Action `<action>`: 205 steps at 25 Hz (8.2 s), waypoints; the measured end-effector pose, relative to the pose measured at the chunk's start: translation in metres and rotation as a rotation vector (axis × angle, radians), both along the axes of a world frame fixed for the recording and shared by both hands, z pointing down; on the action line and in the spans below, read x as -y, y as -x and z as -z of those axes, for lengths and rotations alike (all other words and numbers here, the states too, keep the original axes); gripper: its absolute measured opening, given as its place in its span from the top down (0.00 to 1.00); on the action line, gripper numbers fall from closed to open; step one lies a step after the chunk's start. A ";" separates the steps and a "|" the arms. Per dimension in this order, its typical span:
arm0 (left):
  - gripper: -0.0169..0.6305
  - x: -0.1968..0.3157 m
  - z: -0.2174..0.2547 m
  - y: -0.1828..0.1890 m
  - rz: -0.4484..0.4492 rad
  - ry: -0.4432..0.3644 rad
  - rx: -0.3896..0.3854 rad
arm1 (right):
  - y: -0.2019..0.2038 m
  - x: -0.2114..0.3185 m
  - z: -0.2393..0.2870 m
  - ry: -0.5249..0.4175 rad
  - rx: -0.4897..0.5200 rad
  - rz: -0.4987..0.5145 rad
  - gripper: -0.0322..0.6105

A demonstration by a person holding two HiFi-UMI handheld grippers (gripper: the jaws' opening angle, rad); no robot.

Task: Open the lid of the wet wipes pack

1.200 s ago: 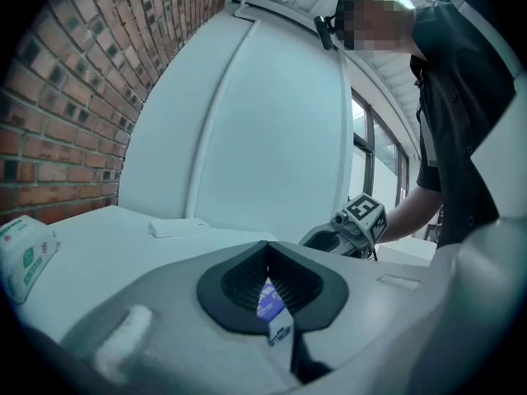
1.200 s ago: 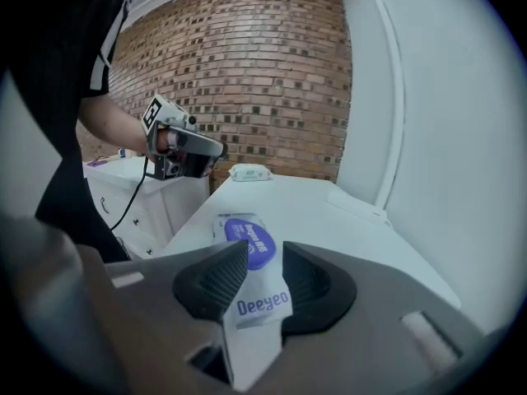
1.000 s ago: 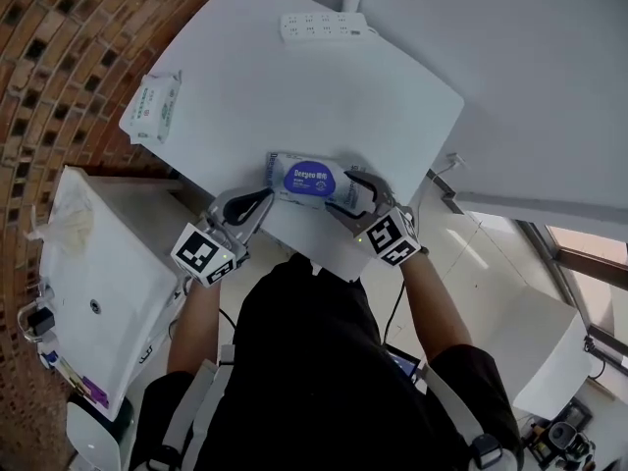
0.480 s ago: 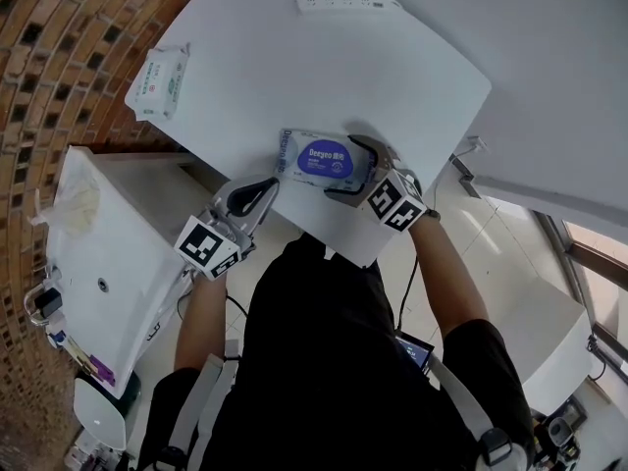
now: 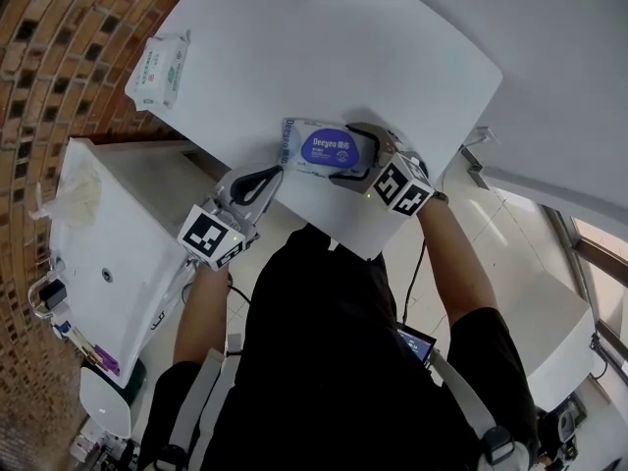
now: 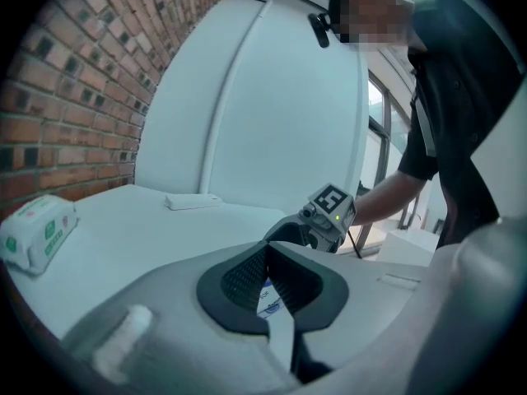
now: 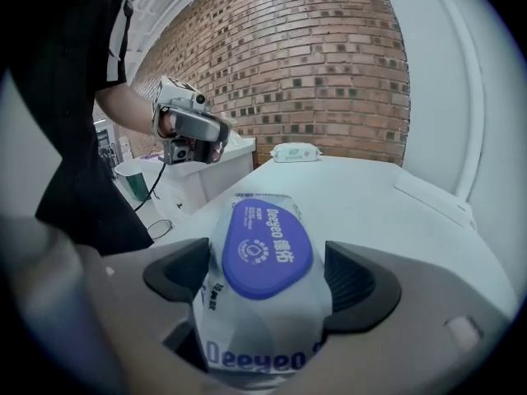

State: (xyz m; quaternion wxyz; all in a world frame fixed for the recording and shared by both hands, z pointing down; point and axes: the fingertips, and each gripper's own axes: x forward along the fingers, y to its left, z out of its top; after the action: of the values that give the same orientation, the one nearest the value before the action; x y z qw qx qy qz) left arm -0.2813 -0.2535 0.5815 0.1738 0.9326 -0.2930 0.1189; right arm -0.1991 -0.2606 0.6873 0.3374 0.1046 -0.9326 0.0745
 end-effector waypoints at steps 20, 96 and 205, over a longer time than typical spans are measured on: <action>0.55 0.012 -0.088 -0.082 -0.705 -0.043 0.583 | 0.004 -0.001 -0.011 0.015 -0.050 0.018 0.43; 0.48 0.017 -0.111 -0.084 -0.885 0.577 0.507 | 0.006 -0.003 -0.017 0.086 -0.048 0.015 0.45; 0.97 0.079 0.044 -0.015 0.037 -0.088 -0.038 | -0.084 0.009 0.102 -0.018 0.352 -0.704 0.56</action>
State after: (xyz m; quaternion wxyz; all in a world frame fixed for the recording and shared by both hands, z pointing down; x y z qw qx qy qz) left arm -0.2660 -0.3320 0.5377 0.1402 0.9359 -0.3118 0.0849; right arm -0.1155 -0.2694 0.5856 0.1250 0.4067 -0.8839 0.1941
